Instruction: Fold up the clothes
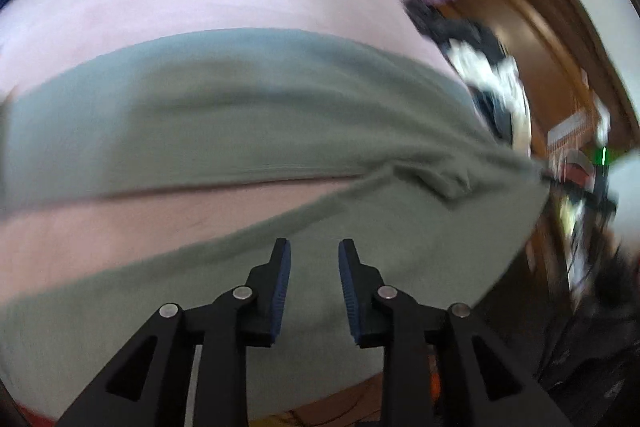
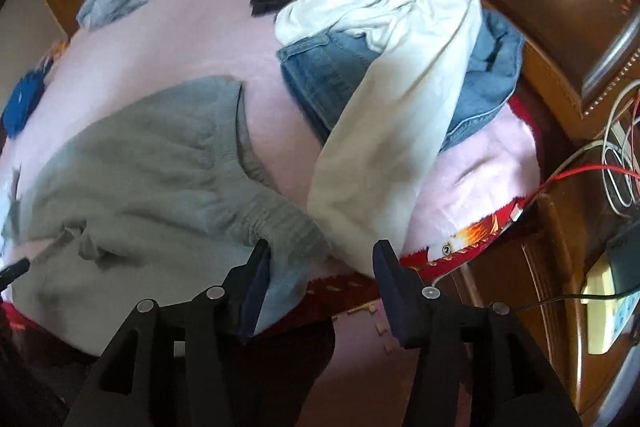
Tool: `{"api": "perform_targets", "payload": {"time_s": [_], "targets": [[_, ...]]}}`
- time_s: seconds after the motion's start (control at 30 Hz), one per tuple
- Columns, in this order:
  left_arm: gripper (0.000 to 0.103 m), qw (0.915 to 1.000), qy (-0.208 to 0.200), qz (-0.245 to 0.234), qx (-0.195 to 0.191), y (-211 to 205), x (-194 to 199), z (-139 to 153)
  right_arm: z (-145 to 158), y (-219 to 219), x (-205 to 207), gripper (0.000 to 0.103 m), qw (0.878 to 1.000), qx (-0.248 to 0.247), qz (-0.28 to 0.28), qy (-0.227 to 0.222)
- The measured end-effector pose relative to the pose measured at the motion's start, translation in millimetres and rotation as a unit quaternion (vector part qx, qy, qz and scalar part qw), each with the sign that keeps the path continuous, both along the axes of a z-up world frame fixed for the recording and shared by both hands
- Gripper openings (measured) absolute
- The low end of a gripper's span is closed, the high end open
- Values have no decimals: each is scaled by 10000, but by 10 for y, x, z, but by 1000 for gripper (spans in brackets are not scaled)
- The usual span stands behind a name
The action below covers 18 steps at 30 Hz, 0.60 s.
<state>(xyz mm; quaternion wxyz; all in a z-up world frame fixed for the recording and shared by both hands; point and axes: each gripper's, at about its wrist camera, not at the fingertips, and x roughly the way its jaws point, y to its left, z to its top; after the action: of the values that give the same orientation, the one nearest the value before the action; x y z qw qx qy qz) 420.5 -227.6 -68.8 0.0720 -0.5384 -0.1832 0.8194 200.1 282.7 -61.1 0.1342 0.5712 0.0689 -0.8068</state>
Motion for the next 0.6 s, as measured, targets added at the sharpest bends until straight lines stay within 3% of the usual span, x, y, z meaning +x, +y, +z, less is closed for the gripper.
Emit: {"api": "perform_targets", "payload": {"time_s": [0.07,0.13,0.33,0.47,0.53,0.6], "targets": [[24,9979,1,-532,-380,208,-145,-33,-97,65,25,51,9993,101,41,-366],[28,9945,47,-878,-568,333,-253,-77,-127,216,59,51,9990,149,-70,-420],[29,9858,-291,-1325,-987,464,-532,-398,-41,594,58,51,9963,-321,-719,-342],[29,9734,-18,-1726,-1503,593,-492,-347,20,175,-73,51,9987,-460,-157,-128],[29,9659,391,-1734,-1884,628,-433,-186,4,-67,-186,52,9983,-545,158,-103],[29,9686,315,-1770,-1721,605,-453,-159,-25,-269,-279,52,9969,-674,401,-82]]}}
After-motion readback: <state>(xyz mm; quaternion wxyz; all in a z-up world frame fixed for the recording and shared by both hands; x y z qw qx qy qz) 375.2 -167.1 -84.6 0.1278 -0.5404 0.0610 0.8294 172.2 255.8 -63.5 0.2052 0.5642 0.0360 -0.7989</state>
